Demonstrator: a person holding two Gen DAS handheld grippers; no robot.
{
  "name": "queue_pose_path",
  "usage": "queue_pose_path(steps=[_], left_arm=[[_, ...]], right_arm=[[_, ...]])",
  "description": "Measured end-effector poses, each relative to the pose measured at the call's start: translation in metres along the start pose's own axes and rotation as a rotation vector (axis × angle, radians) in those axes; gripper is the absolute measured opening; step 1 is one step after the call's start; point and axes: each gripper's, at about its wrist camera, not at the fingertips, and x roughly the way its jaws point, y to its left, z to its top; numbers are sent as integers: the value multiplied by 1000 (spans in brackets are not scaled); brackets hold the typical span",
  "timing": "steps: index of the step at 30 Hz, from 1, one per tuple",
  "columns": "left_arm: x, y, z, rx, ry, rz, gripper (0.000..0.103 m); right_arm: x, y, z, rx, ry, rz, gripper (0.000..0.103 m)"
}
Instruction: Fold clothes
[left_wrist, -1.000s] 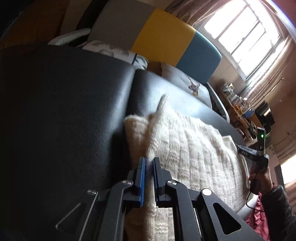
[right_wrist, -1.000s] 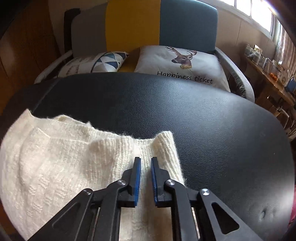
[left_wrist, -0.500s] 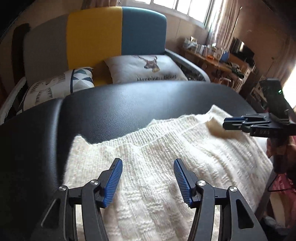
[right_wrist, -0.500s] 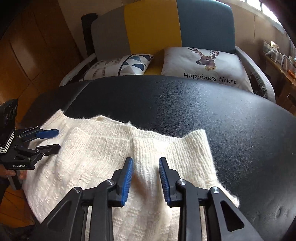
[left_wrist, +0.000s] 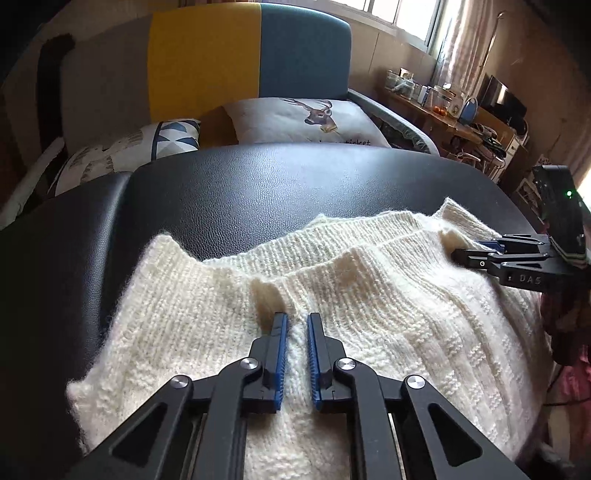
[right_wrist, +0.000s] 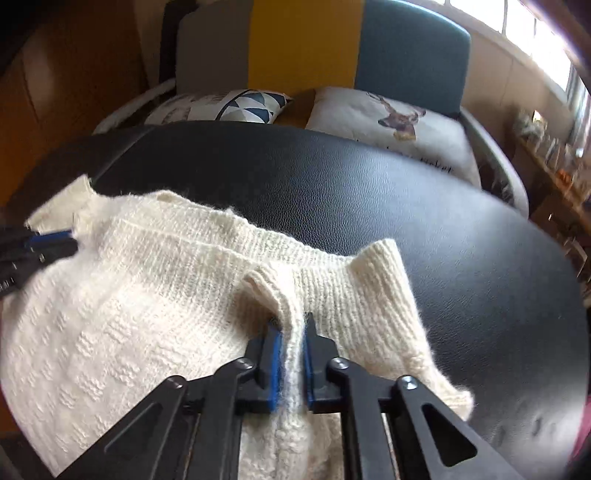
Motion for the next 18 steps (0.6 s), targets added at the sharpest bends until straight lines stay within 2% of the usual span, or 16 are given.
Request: queue_pose_path(steps=[2,4,8,12,16,18], left_arm=[[-9,-1,2,-16,-47,5,8],[-24,-1,7,-38,-115,-3,8],[-31,-2,24,-65,-211,15,8],[-4,5,35,-120,-214,25,8],[31,20,38,-206,-105,-8,10],[35,23,36,-236,-95,-30,13]], right_arm=[[-21,6,7,-37,-71,-58,6],[-43,3,17,-18,-151,-93,6],[-35,-11,31,46,-156,-128,6],[-13,-23,34,131,-148,-139,6],[13,-38,29,222,-122,-156,6],[25,-42,24,250,-94,-162,7]])
